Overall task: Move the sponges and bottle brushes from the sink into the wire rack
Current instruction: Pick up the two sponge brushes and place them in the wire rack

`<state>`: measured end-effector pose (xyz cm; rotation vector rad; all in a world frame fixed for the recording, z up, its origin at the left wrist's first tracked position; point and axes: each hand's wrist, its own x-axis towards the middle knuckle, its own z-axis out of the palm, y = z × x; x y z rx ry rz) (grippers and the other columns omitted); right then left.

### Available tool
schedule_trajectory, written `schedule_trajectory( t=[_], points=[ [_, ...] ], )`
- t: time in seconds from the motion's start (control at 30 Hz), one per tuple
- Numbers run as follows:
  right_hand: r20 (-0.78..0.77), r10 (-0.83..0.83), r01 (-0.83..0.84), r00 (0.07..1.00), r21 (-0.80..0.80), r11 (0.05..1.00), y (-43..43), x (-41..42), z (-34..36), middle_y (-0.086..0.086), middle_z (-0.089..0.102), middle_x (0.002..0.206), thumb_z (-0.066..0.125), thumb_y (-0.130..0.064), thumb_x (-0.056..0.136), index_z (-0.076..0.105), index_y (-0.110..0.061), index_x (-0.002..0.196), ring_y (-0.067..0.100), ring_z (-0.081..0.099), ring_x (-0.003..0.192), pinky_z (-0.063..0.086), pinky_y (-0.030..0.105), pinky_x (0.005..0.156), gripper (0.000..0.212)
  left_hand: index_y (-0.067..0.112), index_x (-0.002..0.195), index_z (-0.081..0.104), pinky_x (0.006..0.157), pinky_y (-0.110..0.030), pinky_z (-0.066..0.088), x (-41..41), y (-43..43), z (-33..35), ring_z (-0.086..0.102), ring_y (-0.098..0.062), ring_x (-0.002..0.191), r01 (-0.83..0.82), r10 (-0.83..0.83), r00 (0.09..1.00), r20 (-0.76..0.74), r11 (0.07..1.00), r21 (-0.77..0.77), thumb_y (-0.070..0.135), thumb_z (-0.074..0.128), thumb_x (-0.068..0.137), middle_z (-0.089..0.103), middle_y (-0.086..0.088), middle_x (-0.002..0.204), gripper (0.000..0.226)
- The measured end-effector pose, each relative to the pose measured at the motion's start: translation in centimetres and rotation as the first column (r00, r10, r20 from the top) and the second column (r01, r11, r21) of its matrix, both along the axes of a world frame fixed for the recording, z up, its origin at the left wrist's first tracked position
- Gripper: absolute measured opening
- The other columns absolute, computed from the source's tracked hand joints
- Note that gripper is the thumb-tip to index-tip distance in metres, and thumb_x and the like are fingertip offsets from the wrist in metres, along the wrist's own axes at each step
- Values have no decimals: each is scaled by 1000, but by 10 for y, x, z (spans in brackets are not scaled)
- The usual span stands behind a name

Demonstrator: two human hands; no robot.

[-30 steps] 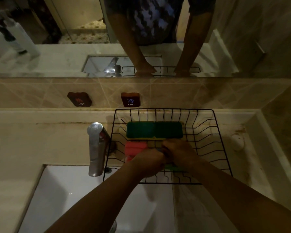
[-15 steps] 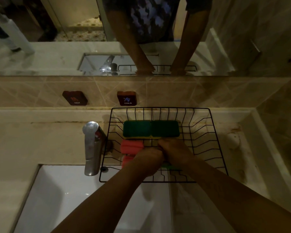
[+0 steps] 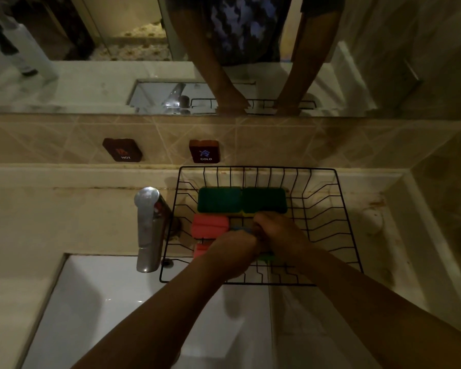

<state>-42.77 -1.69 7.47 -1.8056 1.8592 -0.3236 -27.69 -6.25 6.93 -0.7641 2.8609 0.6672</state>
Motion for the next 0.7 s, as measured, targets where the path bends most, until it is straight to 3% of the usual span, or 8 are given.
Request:
schedule_trajectory(
  t=[0.1,0.23,0.33,0.47,0.7],
  points=[
    [-31,16,-15,999,11,1000,-2,-2,-6,1,50,92,51,-25,93,51,-21,91,20,48,86,34,31,65,5,6,104,64,67,-24,43,1,0,-3,61,-16,76,-12,12,1000,-5,1000,20,14,57,95,66,-10,94,14],
    [-120,33,-33,992,-2,999,-4,-4,-16,6,57,108,55,-23,93,53,-18,103,21,50,92,32,28,71,11,9,106,62,67,-24,40,1,-2,-4,49,-12,73,-51,50,999,16,998,44,13,55,95,65,-9,96,14],
    [-185,53,-60,981,-29,998,-4,-5,-21,9,60,114,56,-25,94,55,-15,107,27,54,100,31,28,72,17,11,107,62,70,-26,43,-2,-2,-6,56,-16,81,-55,52,997,56,996,71,13,54,95,63,-8,99,15],
    [-260,99,-120,961,-67,991,-5,-4,-21,9,63,115,63,-27,87,58,-15,107,28,58,102,39,30,76,23,11,110,62,84,-31,49,-5,-8,-9,61,-24,95,-81,62,989,133,986,143,12,55,95,63,-9,107,16],
    [-291,155,-171,944,-32,985,-8,-5,-14,7,62,119,60,-30,88,59,-17,114,27,56,108,48,37,85,30,13,121,58,80,-24,39,-5,-7,-14,60,-25,102,-105,91,990,112,986,126,10,54,95,62,-10,116,26]
  ],
)
